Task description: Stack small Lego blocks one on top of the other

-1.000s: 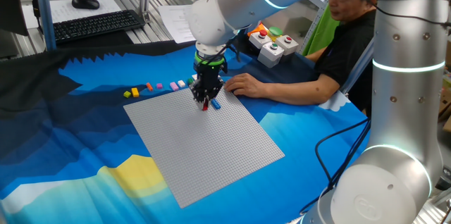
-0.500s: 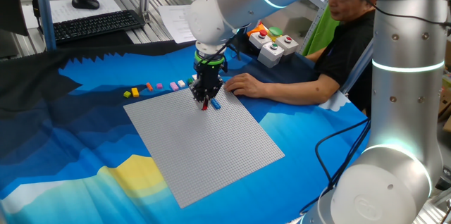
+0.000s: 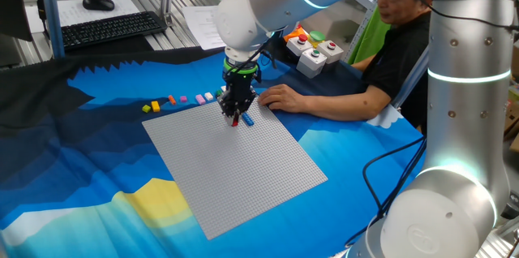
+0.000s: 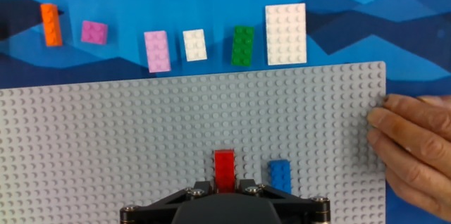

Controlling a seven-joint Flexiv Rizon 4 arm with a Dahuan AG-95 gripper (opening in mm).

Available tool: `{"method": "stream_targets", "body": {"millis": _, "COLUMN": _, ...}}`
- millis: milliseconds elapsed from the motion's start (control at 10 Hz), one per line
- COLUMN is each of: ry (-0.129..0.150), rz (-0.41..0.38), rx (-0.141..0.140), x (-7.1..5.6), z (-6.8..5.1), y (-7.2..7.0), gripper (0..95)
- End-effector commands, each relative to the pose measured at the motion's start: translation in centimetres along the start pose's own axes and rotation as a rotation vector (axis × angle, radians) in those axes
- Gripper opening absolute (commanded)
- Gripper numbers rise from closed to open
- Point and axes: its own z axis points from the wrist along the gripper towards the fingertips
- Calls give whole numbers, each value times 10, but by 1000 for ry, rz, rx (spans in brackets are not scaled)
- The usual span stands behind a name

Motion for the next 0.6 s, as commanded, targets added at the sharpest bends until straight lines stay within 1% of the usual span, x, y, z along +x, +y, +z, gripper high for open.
{"method": "stream_targets", "body": {"millis": 100, "ry": 1, "rz": 2, "rx": 3, "x": -1, "z": 6, "y": 0, "gripper": 0}}
{"method": "stream_targets", "body": {"millis": 500, "ry": 2, "rz": 4, "rx": 3, "x": -1, "z": 6, "y": 0, "gripper": 0}}
{"method": "stream_targets", "body": {"millis": 600, "ry": 1, "rz": 6, "rx": 2, "x": -1, "z": 6, "y": 0, "gripper": 190}}
